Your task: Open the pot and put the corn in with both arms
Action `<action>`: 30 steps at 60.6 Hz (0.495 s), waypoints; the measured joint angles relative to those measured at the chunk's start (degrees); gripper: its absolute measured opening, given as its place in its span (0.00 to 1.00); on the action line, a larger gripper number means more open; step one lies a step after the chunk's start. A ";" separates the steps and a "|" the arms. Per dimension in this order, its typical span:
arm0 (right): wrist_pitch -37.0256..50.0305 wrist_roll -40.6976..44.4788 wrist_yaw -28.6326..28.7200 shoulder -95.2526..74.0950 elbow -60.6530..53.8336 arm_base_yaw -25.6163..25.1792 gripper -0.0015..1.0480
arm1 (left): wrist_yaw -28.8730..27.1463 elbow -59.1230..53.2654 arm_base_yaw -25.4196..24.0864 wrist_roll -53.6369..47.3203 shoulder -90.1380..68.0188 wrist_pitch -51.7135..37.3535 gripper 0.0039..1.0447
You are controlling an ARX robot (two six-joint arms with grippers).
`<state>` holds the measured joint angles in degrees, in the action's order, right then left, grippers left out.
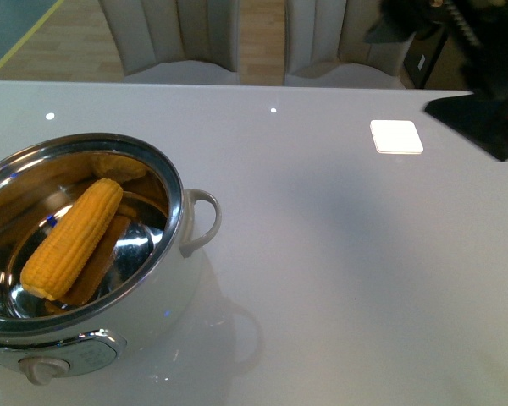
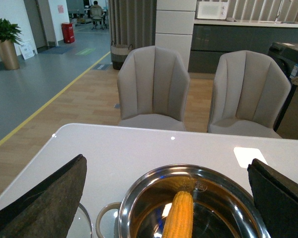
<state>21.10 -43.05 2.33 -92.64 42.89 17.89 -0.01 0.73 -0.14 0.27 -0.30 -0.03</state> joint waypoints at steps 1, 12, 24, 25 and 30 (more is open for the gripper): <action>-0.28 2.38 -1.38 2.64 -1.97 -0.74 0.91 | 0.00 0.00 0.00 0.00 0.00 0.00 0.93; -2.12 16.00 -9.75 21.22 -12.81 -3.32 0.91 | 0.00 0.00 0.00 0.00 0.00 0.00 0.93; -5.90 24.68 -14.95 35.69 -18.08 -2.69 0.91 | 0.00 0.00 0.00 -0.02 0.00 0.00 0.93; -6.21 25.33 -15.74 36.59 -18.32 -2.60 0.91 | 0.00 0.00 0.00 -0.02 0.00 0.00 0.93; -6.60 27.52 -17.84 38.69 -18.99 -2.58 0.91 | -0.02 0.00 0.00 0.00 0.00 0.00 0.93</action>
<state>14.50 -15.53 -15.51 -53.95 23.90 15.31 -0.03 0.73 -0.14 0.27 -0.30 -0.03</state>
